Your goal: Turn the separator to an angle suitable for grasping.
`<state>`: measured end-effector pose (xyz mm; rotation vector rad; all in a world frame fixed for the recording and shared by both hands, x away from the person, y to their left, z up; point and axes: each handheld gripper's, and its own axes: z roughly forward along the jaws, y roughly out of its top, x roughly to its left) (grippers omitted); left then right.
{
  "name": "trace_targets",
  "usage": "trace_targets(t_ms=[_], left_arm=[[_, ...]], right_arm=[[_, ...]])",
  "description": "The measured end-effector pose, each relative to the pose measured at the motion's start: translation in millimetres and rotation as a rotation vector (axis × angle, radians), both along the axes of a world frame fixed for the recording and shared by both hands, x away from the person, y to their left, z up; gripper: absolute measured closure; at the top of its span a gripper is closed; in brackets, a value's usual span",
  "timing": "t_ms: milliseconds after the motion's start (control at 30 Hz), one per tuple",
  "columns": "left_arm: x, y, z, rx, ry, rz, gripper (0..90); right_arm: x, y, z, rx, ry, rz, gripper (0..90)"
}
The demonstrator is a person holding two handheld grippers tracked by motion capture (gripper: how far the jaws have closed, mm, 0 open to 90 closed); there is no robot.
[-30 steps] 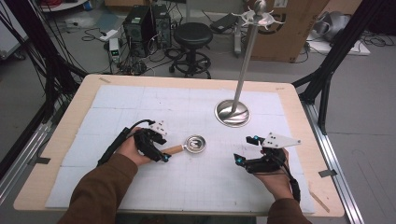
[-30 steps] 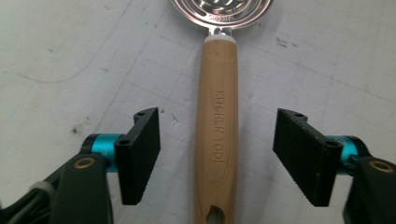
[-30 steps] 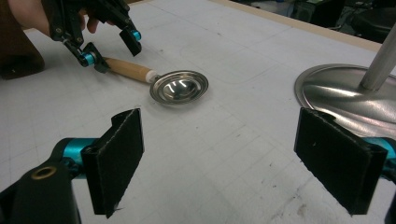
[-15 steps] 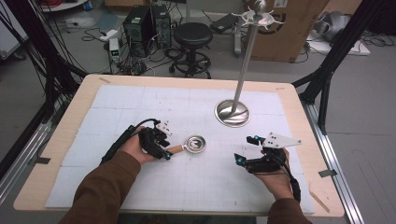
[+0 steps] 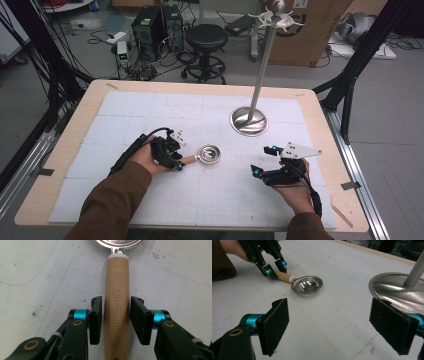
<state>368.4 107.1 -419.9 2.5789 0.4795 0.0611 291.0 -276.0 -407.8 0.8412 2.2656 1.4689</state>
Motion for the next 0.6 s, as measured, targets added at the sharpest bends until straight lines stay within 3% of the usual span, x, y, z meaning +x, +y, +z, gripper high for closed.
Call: trace_targets(t_ms=[233,433,600], left_arm=[[-0.1,-1.3,-0.8,0.010,-0.002,-0.004,66.1],[-5.1,-5.0,-0.4,0.037,-0.041,-0.011,67.0],[-5.2,-5.8,-1.1,0.039,-0.039,-0.004,66.3]], right_arm=[[0.4,-0.4,-0.2,-0.004,-0.003,-0.001,15.1],[0.3,0.4,-0.7,-0.012,0.002,-0.001,15.2],[0.3,0.9,-0.9,-0.012,0.001,0.001,15.2]])
